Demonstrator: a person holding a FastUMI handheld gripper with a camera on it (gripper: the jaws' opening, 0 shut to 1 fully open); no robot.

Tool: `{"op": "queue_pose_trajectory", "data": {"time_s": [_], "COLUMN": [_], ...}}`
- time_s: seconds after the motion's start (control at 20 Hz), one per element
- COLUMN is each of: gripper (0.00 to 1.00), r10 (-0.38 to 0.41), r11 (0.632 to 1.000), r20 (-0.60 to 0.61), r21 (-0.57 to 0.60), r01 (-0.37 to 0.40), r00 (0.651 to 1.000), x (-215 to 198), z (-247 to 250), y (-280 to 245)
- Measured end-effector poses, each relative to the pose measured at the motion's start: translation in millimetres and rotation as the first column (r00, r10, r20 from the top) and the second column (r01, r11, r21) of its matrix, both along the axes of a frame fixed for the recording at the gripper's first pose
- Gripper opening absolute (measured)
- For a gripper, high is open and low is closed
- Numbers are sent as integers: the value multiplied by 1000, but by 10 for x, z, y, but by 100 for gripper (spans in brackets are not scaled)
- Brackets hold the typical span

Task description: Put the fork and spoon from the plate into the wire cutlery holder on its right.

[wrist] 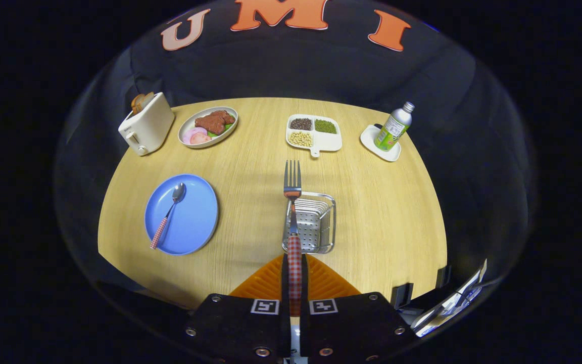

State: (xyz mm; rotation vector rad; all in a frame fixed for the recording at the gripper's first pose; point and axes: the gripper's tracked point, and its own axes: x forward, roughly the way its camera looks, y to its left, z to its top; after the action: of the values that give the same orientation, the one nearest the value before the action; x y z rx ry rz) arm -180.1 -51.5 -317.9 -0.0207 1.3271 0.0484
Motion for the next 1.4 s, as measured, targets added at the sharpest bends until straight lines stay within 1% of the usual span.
{"op": "queue_pose_trajectory", "data": {"time_s": [0.2, 0.3, 0.4, 0.6, 0.75, 1.0, 1.15, 1.25, 1.4], "gripper": [7, 7, 7, 7, 7, 7, 8, 8, 9], "r10": [50, 97, 141, 198, 233, 259, 264, 259, 251], "r11": [999, 995, 990, 979, 969, 963, 961, 963, 965], "r20": [-99, -149, -200, -302, -357, -462, -505, -518, -517], "r21": [0, 5, 6, 13, 11, 53, 64, 70, 70], "r01": [-50, -98, -142, -204, -245, -265, -269, -262, -252], "r00": [994, 984, 970, 933, 905, 848, 822, 815, 818], "x": [-131, -196, -227, -276, -229, -228, -210, -142, -44], "z": [-25, -30, -59, -141, -213, -351, -410, -485, -537], "y": [-124, -145, -181, -264, -326, -343, -338, -315, -281]}}
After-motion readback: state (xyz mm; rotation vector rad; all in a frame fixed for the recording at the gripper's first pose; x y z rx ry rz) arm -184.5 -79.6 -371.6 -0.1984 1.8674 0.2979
